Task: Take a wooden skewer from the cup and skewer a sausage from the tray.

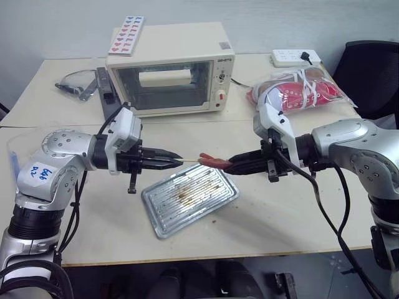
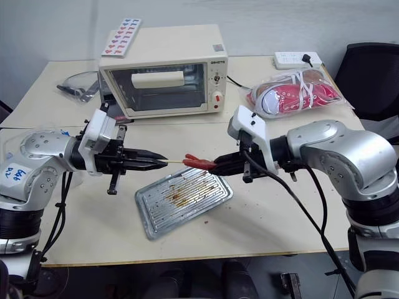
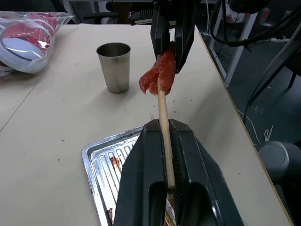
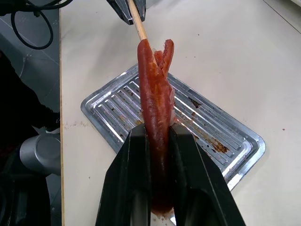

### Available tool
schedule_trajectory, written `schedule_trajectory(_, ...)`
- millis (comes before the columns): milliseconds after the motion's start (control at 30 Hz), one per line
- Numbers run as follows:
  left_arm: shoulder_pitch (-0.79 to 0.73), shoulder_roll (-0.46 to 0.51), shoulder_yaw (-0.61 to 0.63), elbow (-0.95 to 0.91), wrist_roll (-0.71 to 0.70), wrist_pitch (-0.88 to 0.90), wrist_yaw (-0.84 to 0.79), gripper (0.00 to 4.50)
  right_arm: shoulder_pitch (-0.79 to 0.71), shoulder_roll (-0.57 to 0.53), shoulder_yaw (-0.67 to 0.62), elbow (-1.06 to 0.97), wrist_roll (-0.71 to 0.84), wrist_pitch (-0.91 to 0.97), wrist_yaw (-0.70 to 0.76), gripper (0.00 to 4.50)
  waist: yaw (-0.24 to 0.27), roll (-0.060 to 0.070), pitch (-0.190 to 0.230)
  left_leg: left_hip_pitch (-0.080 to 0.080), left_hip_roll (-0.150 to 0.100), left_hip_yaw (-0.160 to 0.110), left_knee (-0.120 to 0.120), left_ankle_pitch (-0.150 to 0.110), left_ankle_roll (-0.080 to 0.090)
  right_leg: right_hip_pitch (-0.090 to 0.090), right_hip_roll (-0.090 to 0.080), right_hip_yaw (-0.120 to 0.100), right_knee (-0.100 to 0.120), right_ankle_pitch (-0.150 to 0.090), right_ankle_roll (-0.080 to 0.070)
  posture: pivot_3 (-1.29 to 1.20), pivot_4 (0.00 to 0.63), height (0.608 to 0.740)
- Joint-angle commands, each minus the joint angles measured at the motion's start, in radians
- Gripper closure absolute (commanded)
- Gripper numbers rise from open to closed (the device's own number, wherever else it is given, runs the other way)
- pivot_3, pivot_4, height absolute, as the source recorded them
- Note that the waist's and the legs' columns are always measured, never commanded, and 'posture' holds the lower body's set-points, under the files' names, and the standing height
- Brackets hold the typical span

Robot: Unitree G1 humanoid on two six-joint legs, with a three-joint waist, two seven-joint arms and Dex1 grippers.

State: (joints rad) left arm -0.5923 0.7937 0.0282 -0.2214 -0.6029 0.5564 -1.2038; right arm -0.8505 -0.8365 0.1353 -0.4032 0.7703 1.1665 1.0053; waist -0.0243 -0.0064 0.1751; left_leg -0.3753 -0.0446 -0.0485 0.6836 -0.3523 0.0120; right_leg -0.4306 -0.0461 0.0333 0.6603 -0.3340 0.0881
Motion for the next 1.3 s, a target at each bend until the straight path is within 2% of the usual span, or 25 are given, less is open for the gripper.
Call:
schedule_trajectory(33, -0.024, -0.007, -0.013, -0.029, 0.000, -0.016, -0.007, 4.50, -0.019, 0.006, -0.038, -0.043, 0.045, -0.006, 0.012, 3.18, 0.000, 0.000, 0.000, 0.000, 0.000, 0.000, 0.000, 0.000, 0.000, 0.000, 0.000, 0.000, 0.000, 0.000, 0.000, 0.00, 0.150, 0.740)
schedule_trajectory(200, 0.013, 0.020, 0.009, -0.028, 0.006, -0.020, -0.012, 4.50, -0.010, -0.037, -0.029, -0.046, -0.002, -0.055, 0.021, 1.91, -0.001, 0.000, 0.000, 0.000, 0.000, 0.000, 0.000, 0.000, 0.000, 0.000, 0.000, 0.000, 0.000, 0.000, 0.000, 0.00, 0.150, 0.740)
schedule_trajectory(333, 0.059, 0.047, 0.042, -0.045, 0.005, -0.025, -0.003, 4.50, -0.015, -0.071, -0.037, -0.023, -0.034, -0.093, 0.028, 1.91, -0.001, 0.000, 0.000, 0.000, 0.000, 0.000, 0.000, 0.000, 0.000, 0.000, 0.000, 0.000, 0.000, 0.000, 0.000, 0.00, 0.150, 0.740)
schedule_trajectory(467, 0.180, 0.083, 0.150, -0.093, 0.011, -0.030, 0.063, 4.50, -0.026, -0.112, -0.068, 0.006, -0.054, -0.123, 0.037, 1.91, -0.002, 0.000, 0.000, 0.000, 0.000, 0.000, 0.000, 0.000, 0.000, 0.000, 0.000, 0.000, 0.000, 0.000, 0.000, 0.00, 0.150, 0.740)
schedule_trajectory(567, 0.281, 0.071, 0.220, -0.151, 0.033, -0.042, 0.147, 4.50, -0.029, -0.116, -0.085, 0.010, -0.053, -0.134, 0.031, 1.91, -0.002, 0.000, 0.000, 0.000, 0.000, 0.000, -0.001, 0.000, 0.000, 0.000, 0.000, 0.001, -0.001, 0.000, 0.000, 0.00, 0.150, 0.740)
schedule_trajectory(633, 0.353, 0.044, 0.263, -0.201, 0.057, -0.052, 0.229, 4.50, -0.034, -0.105, -0.099, 0.010, -0.038, -0.122, 0.019, 1.91, 0.000, 0.000, 0.000, 0.000, 0.000, 0.000, -0.001, 0.000, 0.000, 0.000, 0.000, 0.000, -0.002, 0.000, 0.000, 0.00, 0.150, 0.740)
schedule_trajectory(733, 0.464, -0.014, 0.334, -0.274, 0.120, -0.072, 0.372, 4.50, -0.044, -0.081, -0.109, 0.005, -0.017, -0.107, 0.000, 1.48, 0.002, 0.000, 0.000, 0.000, 0.000, 0.000, 0.000, 0.000, 0.000, 0.000, 0.000, 0.001, -0.002, 0.000, 0.000, 0.00, 0.150, 0.740)
schedule_trajectory(900, 0.592, -0.139, 0.457, -0.351, 0.248, -0.088, 0.631, 4.50, -0.067, -0.039, -0.095, 0.012, -0.033, -0.136, -0.024, 0.18, 0.005, 0.000, 0.000, 0.000, 0.000, 0.000, 0.000, 0.000, 0.000, 0.000, 0.000, 0.001, -0.002, 0.000, 0.000, 0.00, 0.150, 0.740)
schedule_trajectory(1100, 0.691, -0.271, 0.614, -0.391, 0.345, -0.088, 0.861, 4.50, -0.105, -0.002, -0.074, 0.044, -0.042, -0.162, -0.006, 0.18, 0.011, -0.001, 0.000, 0.000, 0.000, 0.001, 0.000, 0.000, 0.000, 0.000, 0.000, 0.001, -0.002, 0.000, 0.000, 0.00, 0.150, 0.740)
schedule_trajectory(1300, 0.779, -0.361, 0.718, -0.425, 0.375, -0.098, 0.970, 4.50, -0.134, 0.029, -0.043, 0.079, -0.058, -0.186, 0.023, 0.18, 0.025, -0.002, -0.001, 0.000, 0.000, 0.001, 0.000, 0.000, 0.000, 0.000, 0.000, 0.001, -0.002, 0.000, 0.000, 0.00, 0.150, 0.740)
